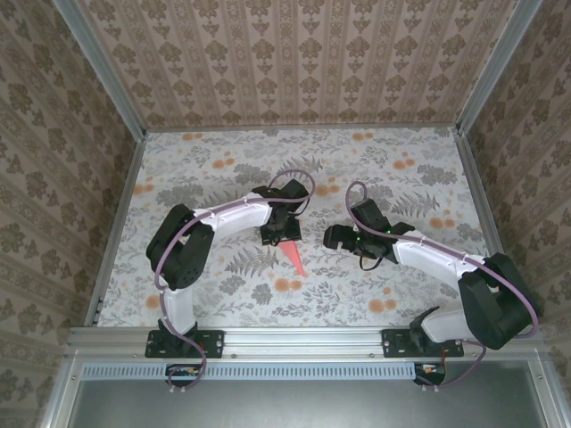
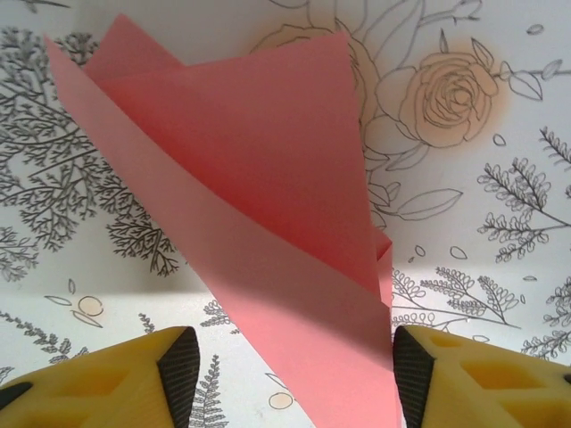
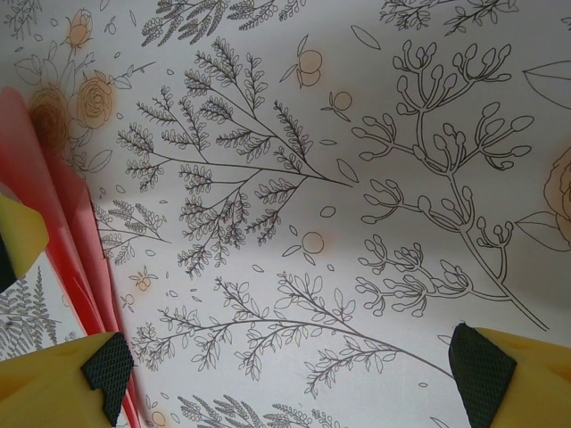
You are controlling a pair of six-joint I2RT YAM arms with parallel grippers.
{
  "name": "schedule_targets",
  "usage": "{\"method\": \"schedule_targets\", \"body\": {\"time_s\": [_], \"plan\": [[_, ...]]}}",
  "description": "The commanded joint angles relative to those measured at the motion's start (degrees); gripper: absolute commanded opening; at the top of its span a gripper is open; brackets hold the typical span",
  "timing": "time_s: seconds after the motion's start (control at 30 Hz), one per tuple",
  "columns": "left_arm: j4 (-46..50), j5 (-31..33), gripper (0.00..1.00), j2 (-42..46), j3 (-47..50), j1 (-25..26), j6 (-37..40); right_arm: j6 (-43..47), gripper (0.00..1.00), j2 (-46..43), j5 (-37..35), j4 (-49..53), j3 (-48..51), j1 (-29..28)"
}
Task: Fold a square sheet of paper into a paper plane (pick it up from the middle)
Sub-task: Turn over a paper plane at the center of the table.
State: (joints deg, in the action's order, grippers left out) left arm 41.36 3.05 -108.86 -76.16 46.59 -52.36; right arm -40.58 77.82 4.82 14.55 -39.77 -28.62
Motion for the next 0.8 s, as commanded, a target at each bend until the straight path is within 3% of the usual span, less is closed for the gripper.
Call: {"method": "schedule_targets", "body": {"time_s": [0.0, 0.3, 0.77], "plan": [[2.2, 3.7, 0.58, 2.8, 0.5, 0.8, -4.1, -0.4, 0.95, -0.7, -0.7, 0.9, -0.2, 0.2], [2.6, 7.5, 0.53, 7.2, 4.2, 1.5, -9.1, -0.9, 0.95, 0.2, 0.1, 0.7, -0.4, 0.2], [-3.0, 6.0, 0.31, 6.8, 7.6, 1.1, -10.7, -1.1, 0.95, 1.2, 1.1, 0.6, -0.7, 0.2]]}}
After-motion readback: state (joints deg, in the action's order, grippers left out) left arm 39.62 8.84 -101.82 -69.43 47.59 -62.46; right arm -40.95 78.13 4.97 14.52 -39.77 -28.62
